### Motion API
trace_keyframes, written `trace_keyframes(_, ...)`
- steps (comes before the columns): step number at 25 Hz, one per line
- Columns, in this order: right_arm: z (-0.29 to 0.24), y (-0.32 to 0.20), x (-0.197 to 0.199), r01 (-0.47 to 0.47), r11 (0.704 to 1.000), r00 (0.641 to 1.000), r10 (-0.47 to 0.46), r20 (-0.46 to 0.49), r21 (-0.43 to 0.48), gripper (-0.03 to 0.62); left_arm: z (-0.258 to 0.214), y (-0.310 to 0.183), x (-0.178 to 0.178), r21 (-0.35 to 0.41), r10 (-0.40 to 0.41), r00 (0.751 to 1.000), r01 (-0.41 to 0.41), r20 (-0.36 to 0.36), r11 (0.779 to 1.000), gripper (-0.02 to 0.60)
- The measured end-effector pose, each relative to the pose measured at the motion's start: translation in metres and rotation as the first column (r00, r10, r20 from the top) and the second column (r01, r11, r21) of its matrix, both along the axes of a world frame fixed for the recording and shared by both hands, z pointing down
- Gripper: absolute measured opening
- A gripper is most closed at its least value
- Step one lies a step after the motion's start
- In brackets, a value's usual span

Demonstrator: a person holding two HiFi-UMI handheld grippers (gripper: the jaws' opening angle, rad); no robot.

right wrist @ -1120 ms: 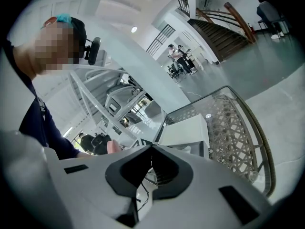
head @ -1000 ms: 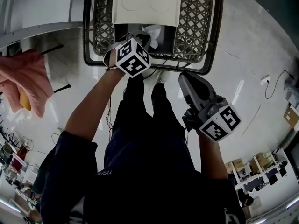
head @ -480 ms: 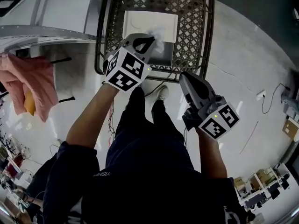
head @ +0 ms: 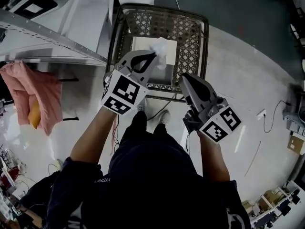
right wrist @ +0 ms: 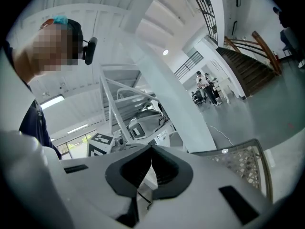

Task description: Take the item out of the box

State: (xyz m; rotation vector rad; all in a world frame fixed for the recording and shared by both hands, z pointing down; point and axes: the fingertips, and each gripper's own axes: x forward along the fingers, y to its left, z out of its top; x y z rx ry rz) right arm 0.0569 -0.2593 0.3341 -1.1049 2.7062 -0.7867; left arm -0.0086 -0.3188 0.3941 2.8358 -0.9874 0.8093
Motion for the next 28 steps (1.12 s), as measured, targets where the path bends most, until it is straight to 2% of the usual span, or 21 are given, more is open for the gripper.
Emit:
trace_keyframes(12,-0.073,0.006,-0.007,0.003,0.988,1.000,-0.003,-0.006,0.152,0.025,-0.100,0.020,-0.011,0.166,-0.004,0.998,0.015,-0.064,0.986,0.006)
trace_keyframes(19,-0.088,0.007,-0.008,0.003,0.984,1.000,0.001,-0.022,0.180,0.025,-0.118,0.022,-0.017,0.192,-0.013,0.994,0.033,-0.105,0.981,0.006)
trace_keyframes(28,-0.093,0.011,-0.007,0.006,0.981,1.000,-0.002,-0.020,0.192,0.023,-0.119,0.026,-0.015,0.188,-0.008,0.995,0.027,-0.101,0.982,0.006)
